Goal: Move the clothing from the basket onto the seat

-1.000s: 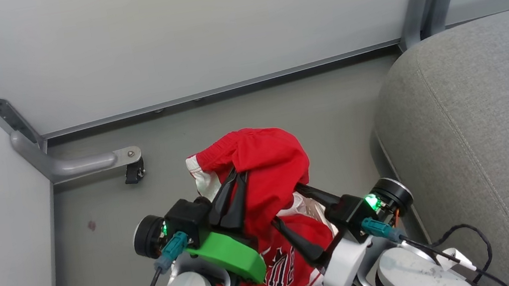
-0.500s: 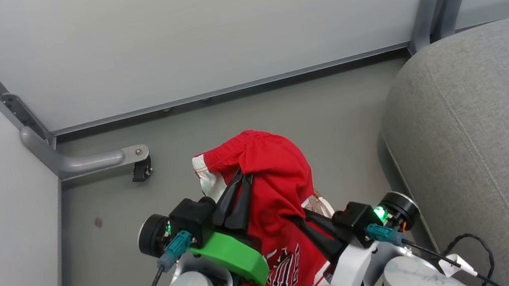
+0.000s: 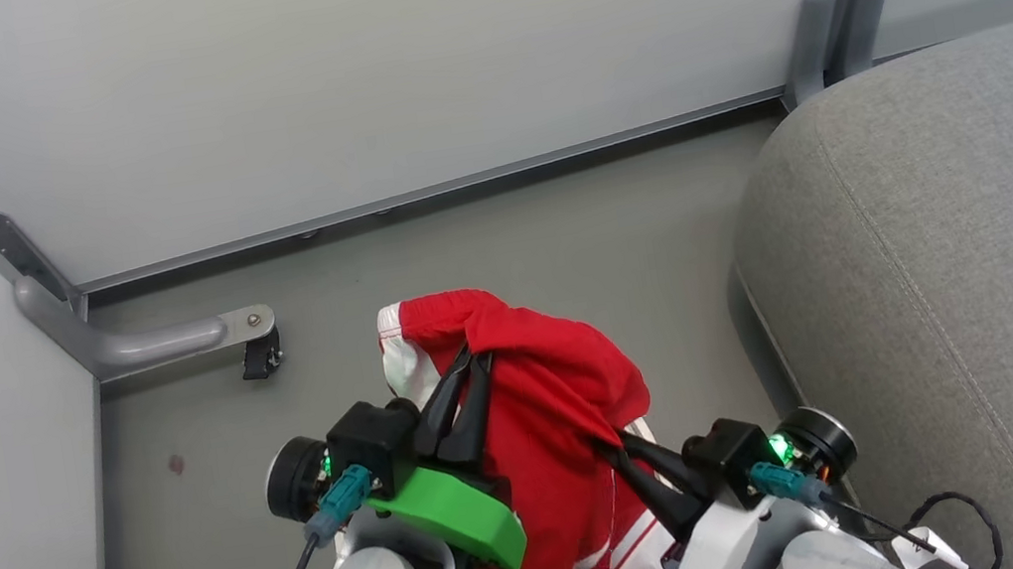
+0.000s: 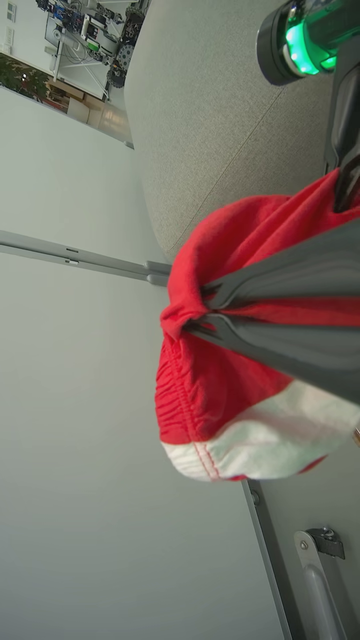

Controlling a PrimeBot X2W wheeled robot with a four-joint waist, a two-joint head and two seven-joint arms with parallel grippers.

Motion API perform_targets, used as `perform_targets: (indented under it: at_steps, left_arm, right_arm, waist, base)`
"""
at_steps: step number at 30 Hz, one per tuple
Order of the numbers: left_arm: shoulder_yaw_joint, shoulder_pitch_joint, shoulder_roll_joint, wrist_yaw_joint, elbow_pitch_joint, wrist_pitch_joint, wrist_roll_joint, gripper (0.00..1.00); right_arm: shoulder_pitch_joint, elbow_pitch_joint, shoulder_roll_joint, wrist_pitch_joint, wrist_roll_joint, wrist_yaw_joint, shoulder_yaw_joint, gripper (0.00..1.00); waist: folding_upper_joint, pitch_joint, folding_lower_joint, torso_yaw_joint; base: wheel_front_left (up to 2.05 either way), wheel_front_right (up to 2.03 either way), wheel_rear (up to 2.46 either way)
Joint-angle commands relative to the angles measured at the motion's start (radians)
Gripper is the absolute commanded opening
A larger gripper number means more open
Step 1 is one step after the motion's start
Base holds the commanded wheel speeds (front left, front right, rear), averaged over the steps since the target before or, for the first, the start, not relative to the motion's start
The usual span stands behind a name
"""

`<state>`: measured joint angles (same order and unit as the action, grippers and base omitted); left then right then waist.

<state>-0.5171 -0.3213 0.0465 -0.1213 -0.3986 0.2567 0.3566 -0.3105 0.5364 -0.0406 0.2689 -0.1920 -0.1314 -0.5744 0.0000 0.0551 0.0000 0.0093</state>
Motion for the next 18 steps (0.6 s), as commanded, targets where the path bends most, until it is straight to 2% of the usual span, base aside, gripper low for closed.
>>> perform_targets:
  at_steps: [1, 2, 3, 8, 18]
  left_arm:
    - [0.028, -0.008, 0.008, 0.015, 0.013, 0.014, -0.008, 0.23]
    - [0.034, -0.005, 0.008, 0.017, 0.014, 0.014, -0.011, 0.84]
    - [0.04, -0.001, 0.008, 0.017, 0.012, 0.013, -0.009, 1.0]
    - [0.069, 0.02, 0.005, 0.015, -0.002, 0.008, -0.034, 1.0]
    - [0.16, 0.046, 0.007, -0.001, -0.019, 0.007, -0.096, 1.0]
  right_arm:
    - [0.031, 0.002, -0.018, -0.008, 0.009, 0.001, 0.013, 0.0]
    - [0.032, -0.014, -0.018, -0.008, 0.01, 0.001, 0.025, 0.0]
    - [0.033, -0.028, -0.018, -0.008, 0.01, 0.001, 0.033, 0.0]
    - [0.042, -0.115, -0.01, -0.003, 0.017, 0.001, 0.085, 0.0]
    - [0.079, -0.246, -0.011, -0.003, 0.019, 0.001, 0.168, 0.0]
  waist:
    - [0.0, 0.006, 0.0, -0.01]
    - [0.0, 0.008, 0.0, -0.018]
    - [0.0, 0.011, 0.0, -0.026]
    - [0.0, 0.026, 0.0, -0.09]
    - [0.0, 0.076, 0.0, -0.321]
  base:
    - [0.0, 0.0, 0.0]
    - [0.0, 0.0, 0.0]
    - [0.0, 0.0, 0.0]
    - [0.0, 0.0, 0.0]
    - [0.0, 0.0, 0.0]
